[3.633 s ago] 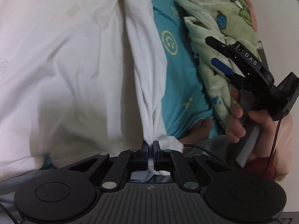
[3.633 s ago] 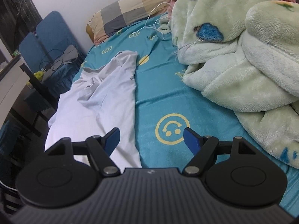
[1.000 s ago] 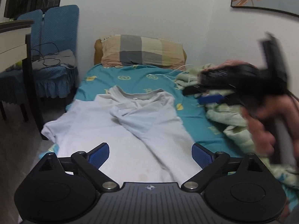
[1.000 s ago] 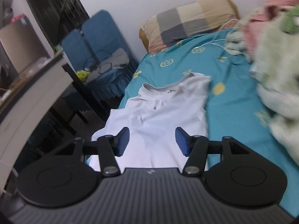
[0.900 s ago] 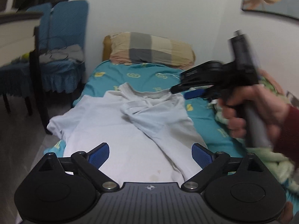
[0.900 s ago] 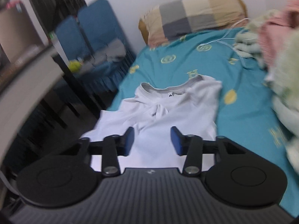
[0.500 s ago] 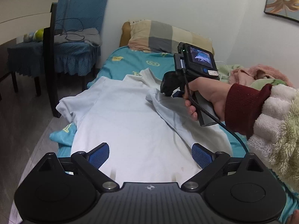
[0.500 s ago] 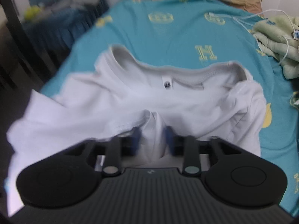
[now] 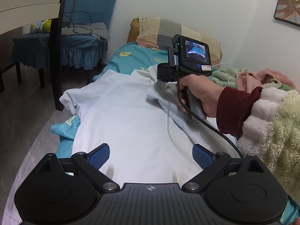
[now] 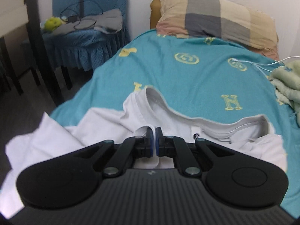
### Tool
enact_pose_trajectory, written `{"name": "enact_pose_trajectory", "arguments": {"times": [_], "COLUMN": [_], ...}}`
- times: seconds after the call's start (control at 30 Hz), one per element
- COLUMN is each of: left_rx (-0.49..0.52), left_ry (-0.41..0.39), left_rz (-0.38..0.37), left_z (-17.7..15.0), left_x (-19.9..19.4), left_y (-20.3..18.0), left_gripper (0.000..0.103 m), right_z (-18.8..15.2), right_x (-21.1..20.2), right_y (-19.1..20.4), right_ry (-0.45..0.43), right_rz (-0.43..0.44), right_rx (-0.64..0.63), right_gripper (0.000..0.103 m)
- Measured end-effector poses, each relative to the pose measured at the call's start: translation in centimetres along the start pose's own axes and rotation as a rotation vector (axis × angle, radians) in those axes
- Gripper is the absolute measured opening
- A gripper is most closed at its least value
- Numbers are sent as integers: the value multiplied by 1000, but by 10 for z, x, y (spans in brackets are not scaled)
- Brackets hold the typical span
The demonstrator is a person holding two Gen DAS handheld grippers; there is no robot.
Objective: Fold clothes
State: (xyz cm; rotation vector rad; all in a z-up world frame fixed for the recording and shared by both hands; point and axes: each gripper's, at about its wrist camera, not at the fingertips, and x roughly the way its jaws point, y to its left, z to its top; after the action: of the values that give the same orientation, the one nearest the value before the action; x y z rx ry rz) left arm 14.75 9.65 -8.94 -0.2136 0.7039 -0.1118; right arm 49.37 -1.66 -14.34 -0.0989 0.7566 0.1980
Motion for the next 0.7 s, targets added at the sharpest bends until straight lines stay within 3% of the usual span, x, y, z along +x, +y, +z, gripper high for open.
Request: {"name": "enact_pose_trajectory", "arguments": {"times": [0.17,0.23,0.3,0.37,0.53,0.7], "left_rx": [20,44,87,89,63,107], "left_ry": [5,5,6,-13,-45,-125], "left_rz": [18,23,30,41,29,57], "left_z": [0,2,6,10,18,21], "left_x": [9,13,15,13,-9,-47], "left_y": [-4,-7,-14,-17,-17,-31], "left_gripper": [96,96,96,96,96,98], "right_z": [-2,-3,-6,-13,-43,-90], "right_x": [-20,-40,-69,-105,-197,-278], "right_y": [-6,-8,-11,-16,-29,-43], "right_ry": [-26,-43,-66,-96,-119,-133], "right_rz": [43,58,70,115,160,137], "right_rx": [55,67,88,128,176,196], "right_gripper": [12,28,58,66,66,66]}}
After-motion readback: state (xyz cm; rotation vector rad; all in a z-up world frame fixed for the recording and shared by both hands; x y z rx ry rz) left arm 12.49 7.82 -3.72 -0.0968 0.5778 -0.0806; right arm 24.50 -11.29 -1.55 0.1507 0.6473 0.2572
